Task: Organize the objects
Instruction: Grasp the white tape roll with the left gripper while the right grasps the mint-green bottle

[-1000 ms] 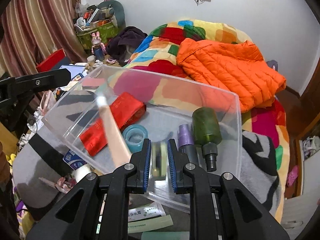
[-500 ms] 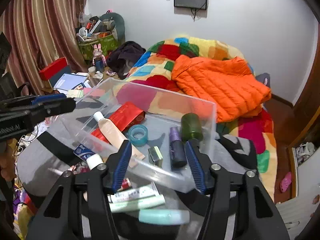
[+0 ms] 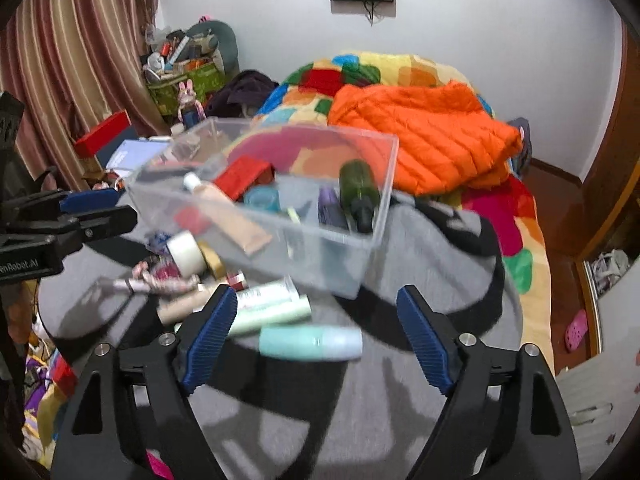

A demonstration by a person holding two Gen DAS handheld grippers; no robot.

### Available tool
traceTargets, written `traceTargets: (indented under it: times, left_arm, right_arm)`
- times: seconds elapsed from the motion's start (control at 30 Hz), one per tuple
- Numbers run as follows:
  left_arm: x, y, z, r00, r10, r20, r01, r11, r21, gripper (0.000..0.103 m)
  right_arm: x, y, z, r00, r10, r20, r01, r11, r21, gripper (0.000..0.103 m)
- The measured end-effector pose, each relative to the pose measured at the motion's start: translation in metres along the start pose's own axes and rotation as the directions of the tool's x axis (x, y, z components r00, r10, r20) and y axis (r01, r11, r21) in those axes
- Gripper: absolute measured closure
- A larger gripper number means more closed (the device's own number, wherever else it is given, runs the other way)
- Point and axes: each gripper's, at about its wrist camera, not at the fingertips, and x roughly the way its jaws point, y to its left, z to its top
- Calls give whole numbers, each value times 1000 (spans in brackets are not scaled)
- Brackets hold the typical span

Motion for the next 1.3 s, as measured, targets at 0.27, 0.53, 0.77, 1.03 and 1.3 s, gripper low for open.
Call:
traceTargets:
  times: [0.27,0.53,0.77,1.03,1.3]
  left_arm:
    - [37,0,-15,993,-23,-116,23,1000,-6,41]
    - [57,-10,-10,992,-35,-120,38,999,20,43]
    - [71,-12,-9,990,-48,-135,52,998,25,65]
    - [54,-7,-13,994,-62,-94,62,998,-6,65]
    - [16,-8,-6,997,-77,-1,77,997,-21,65]
  right_arm:
    - [32,-2,-24,994,23,-111,-20,999,31,22]
    - [48,6,-31,991,-17,-136,18,1000,9,22]
    - [45,-1,-34,993,6,-116,0,999,48,32]
    - [32,-5,-34,997,-9,-74,14,998,66,32]
    - [4,-10,-22,1000,-22,-3,23,996,83,32]
